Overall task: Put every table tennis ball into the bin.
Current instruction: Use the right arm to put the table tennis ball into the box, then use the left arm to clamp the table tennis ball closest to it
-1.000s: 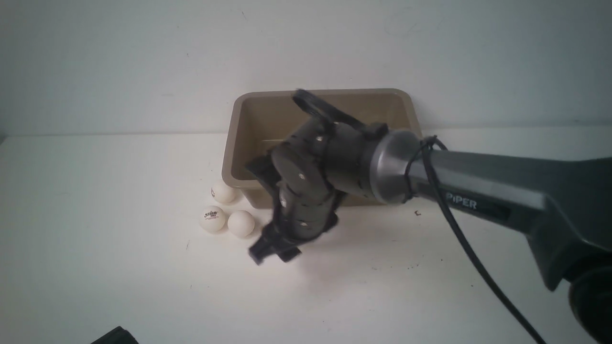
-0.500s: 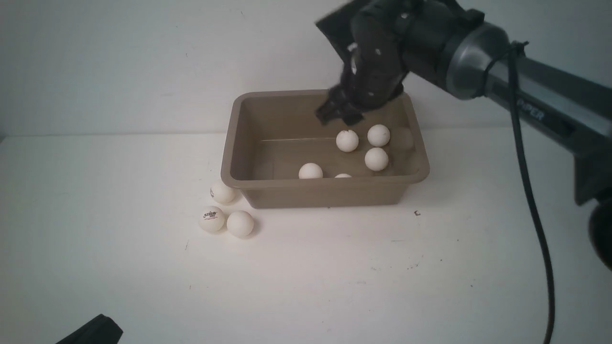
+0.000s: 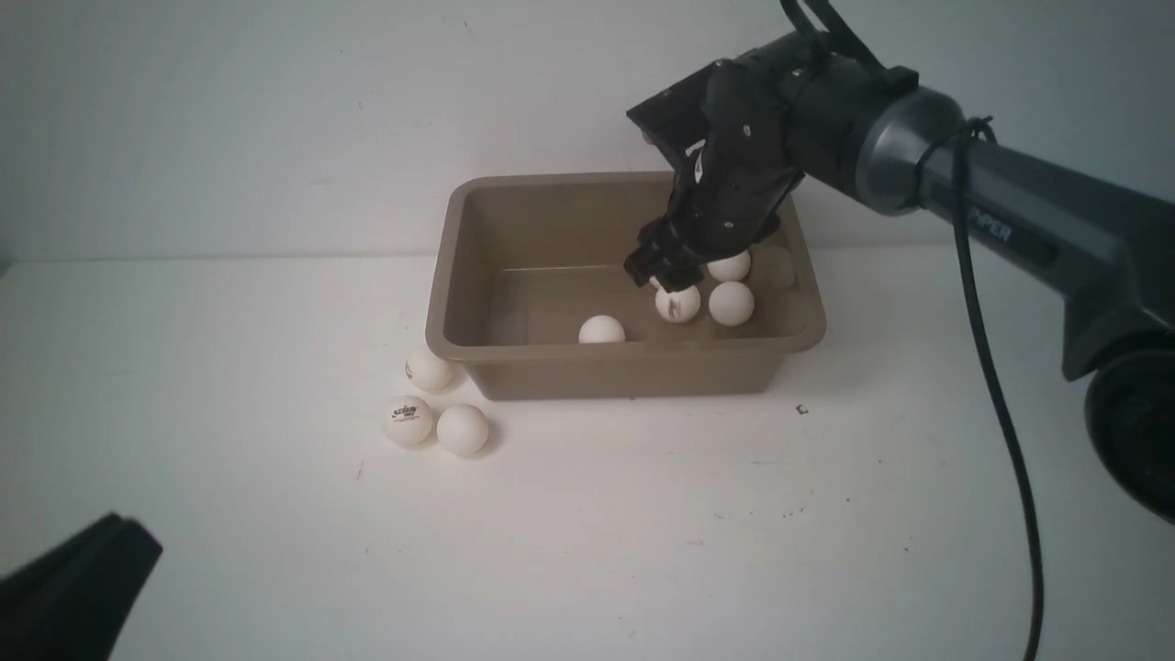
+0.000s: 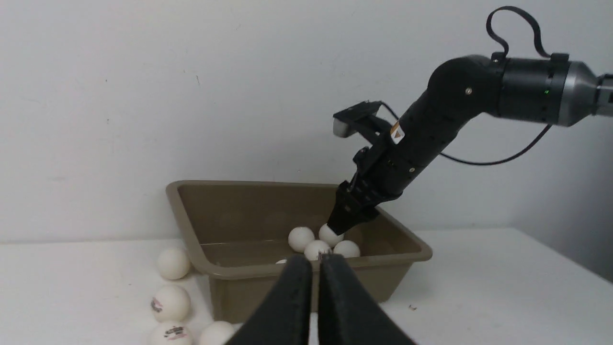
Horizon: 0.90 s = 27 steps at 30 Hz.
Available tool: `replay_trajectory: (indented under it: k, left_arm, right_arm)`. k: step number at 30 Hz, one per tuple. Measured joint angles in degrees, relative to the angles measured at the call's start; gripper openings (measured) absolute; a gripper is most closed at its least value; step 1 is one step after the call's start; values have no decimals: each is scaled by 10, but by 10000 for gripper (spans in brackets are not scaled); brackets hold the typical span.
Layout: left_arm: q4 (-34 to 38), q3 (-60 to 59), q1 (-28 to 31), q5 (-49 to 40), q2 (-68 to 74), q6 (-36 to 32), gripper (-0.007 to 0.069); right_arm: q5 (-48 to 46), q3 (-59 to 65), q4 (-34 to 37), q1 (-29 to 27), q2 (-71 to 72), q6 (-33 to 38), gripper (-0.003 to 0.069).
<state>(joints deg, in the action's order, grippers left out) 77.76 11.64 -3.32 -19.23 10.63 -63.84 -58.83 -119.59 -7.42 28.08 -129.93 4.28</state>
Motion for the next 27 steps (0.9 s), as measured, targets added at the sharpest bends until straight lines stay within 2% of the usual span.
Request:
replay_trajectory:
  k: [1, 3, 4, 10, 11, 13, 15, 16, 17, 20, 22, 27]
  left_arm:
    - [-4, 5, 0, 0, 0, 0, 20]
    - [-58, 80, 0, -4, 107, 2, 34]
    - [-58, 80, 0, -5, 115, 2, 34]
    - [-194, 274, 0, -82, 427, 52, 121]
    - [-194, 274, 0, -82, 427, 52, 126]
    - [-267, 359, 0, -141, 563, 102, 195]
    - [-296, 390, 0, -168, 609, 123, 231]
    - [-352, 447, 0, -225, 686, 165, 283]
    - [-364, 460, 0, -231, 702, 175, 288]
    - [-458, 567, 0, -327, 825, 243, 355]
    - [-492, 636, 0, -372, 880, 267, 365]
    - [-511, 720, -1, -422, 937, 286, 365]
  right_arm:
    - [0, 0, 0, 0, 0, 0, 437]
    - [-6, 0, 3, 0, 12, 1, 439]
    - [-8, 0, 3, 0, 13, 0, 439]
    - [-68, 0, -14, 0, 85, 27, 440]
    - [-71, 0, -15, 0, 88, 28, 440]
    - [-86, 0, -31, 0, 128, 35, 440]
    - [-94, 0, -34, -3, 150, 39, 440]
    - [-100, 0, -30, -8, 173, 43, 440]
    - [-102, 0, -29, -10, 178, 44, 440]
    - [-113, 0, -9, -29, 217, 50, 440]
    - [-123, 0, 2, -44, 237, 55, 440]
    - [-136, 0, 21, -73, 267, 56, 440]
